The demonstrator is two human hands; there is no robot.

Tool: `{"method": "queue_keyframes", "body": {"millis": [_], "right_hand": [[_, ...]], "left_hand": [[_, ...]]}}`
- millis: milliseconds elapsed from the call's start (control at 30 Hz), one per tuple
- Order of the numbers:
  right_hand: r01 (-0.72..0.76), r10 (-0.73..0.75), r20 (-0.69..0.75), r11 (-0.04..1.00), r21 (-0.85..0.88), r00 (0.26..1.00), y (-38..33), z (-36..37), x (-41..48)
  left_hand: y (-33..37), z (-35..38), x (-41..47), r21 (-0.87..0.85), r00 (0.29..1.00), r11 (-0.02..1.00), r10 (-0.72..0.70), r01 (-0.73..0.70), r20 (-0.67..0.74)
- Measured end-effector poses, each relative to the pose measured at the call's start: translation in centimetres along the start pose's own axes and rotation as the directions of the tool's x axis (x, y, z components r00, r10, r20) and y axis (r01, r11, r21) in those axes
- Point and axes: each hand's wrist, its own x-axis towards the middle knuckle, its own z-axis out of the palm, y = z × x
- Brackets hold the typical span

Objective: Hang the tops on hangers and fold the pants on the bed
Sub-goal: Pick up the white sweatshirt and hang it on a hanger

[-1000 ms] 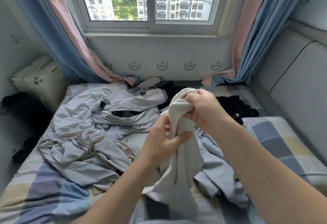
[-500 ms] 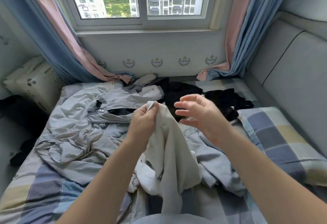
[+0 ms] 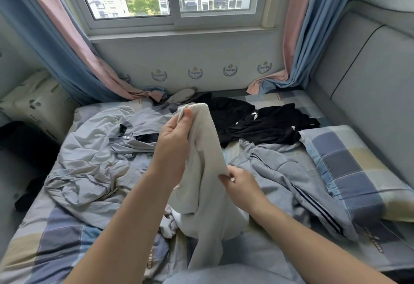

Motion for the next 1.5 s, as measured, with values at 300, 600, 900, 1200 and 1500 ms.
{"method": "queue_keyframes", "body": {"millis": [300,600,900,1200,1500], "right_hand": [[0.211,-0.236,-0.175,0.966,-0.152,0.956,-2.5,-5.4,0.9],[0.321,-0.255,-0.219,0.876,0.36,0.942,-7.6,-7.7,1.9],[0.327,-0.218,-0.268,0.81,0.486,0.938,-9.2,-8.3,1.9],[0.097,-0.116,0.029,0.923,0.373,0.993,-0.7,-5.8,-0.5],[-0.08,0.031,0.187,0.962,0.263,0.982,3.7,2.5,-2.3]], "left_hand": [[-2.2,-3.5,1.8,0.494,0.985,0.856,-0.174,0.154,-0.006],[-6.9,-0.4,-1.7,0.695,0.949,0.718,-0.203,-0.024,0.243],[-11.7,0.9,-1.5,0.608,0.998,0.794,-0.041,-0.001,0.054],[-7.2,-0.7,0.5,0.063,0.963,0.988,-0.12,0.139,-0.241],[-4.0,0.8,0.2,-0.147,0.95,0.973,-0.21,0.179,-0.231]]}}
